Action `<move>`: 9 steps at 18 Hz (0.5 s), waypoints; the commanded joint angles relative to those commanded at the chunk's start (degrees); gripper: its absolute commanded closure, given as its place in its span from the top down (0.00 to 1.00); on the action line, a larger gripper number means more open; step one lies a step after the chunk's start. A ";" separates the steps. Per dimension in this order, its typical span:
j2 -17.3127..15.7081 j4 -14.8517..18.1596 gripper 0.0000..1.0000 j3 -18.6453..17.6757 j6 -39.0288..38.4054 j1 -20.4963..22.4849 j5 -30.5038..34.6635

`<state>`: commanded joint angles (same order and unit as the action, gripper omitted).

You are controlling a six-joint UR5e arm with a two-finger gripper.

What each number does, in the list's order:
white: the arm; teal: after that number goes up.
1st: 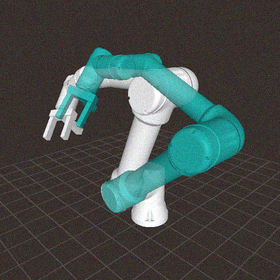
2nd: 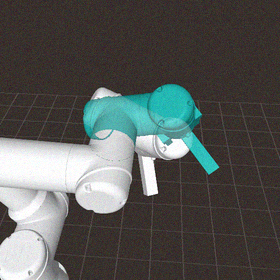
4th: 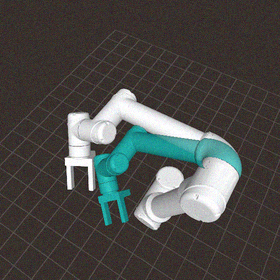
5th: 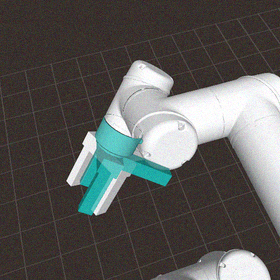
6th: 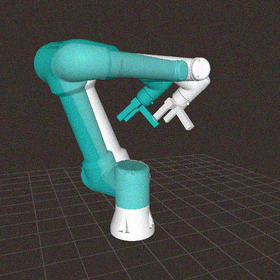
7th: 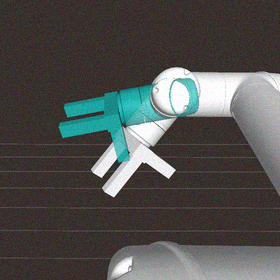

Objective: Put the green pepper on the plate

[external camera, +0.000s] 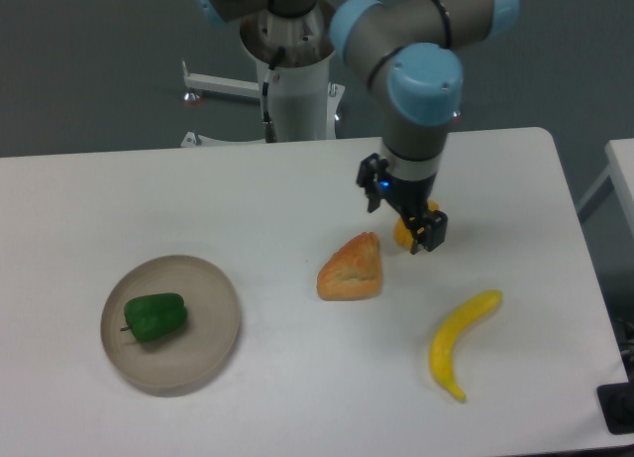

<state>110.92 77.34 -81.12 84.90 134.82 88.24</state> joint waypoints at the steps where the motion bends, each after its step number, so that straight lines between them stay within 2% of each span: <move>1: 0.52 0.44 1.00 -0.09 0.00 0.00 0.87; 9: 1.85 0.36 1.00 -0.35 0.00 -0.35 2.46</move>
<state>112.76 77.70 -81.47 84.90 134.47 90.70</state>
